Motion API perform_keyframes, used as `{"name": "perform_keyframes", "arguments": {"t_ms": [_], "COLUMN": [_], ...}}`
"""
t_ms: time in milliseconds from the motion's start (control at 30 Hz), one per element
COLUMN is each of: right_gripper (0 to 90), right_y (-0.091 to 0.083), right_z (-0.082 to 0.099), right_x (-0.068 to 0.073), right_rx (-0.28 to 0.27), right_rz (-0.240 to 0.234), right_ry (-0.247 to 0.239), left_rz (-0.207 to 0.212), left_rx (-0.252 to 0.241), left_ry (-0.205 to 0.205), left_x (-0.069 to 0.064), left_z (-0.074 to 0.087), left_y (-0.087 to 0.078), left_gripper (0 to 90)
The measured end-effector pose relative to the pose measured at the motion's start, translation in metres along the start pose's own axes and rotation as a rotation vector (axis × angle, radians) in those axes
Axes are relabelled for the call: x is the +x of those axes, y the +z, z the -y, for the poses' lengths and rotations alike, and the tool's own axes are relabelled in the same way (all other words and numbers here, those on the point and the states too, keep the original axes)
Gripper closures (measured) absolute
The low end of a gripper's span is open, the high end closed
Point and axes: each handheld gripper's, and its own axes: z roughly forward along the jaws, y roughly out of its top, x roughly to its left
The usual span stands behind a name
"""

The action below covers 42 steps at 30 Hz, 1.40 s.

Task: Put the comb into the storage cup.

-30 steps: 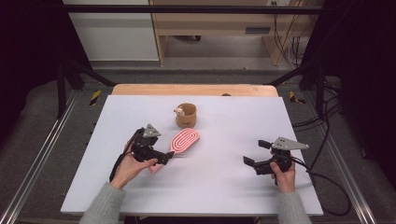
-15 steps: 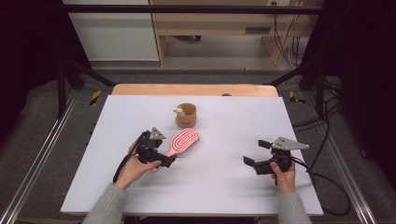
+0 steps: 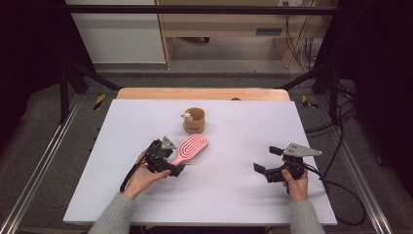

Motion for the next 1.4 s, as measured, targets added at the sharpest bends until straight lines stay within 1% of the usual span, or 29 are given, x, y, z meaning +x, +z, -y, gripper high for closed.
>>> {"name": "perform_keyframes", "arguments": {"t_ms": [133,333,400,567,900,1033,1400], "right_gripper": [0.3,0.3,0.3,0.3,0.3,0.3,0.3], "right_y": [0.0,0.0,0.0,0.0,0.0,0.0,0.0], "right_z": [0.0,0.0,0.0,0.0,0.0,0.0,0.0], "right_x": [0.0,0.0,0.0,0.0,0.0,0.0,0.0], "right_rx": [0.001,0.002,0.002,0.002,0.001,0.001,0.0], "right_rz": [0.0,-0.001,0.0,0.0,0.0,0.001,0.0], "right_ry": [0.001,0.0,-0.001,-0.001,0.001,0.0,0.001], "left_rz": [-0.001,-0.001,0.008,0.009,0.007,0.01,0.015], "left_rx": [0.007,0.021,0.022,0.028,0.041,0.055,0.057], "left_ry": [0.003,0.01,0.007,0.008,0.008,0.009,-0.009], "left_x": [-0.002,-0.003,-0.003,-0.003,-0.003,-0.003,-0.001], "left_z": [0.0,0.0,0.0,0.0,-0.001,-0.001,-0.003], "left_y": [0.002,0.005,0.005,0.006,0.011,0.013,0.016], "left_gripper": [21.6,32.0,36.4,42.9,52.9,56.2,64.4]}}
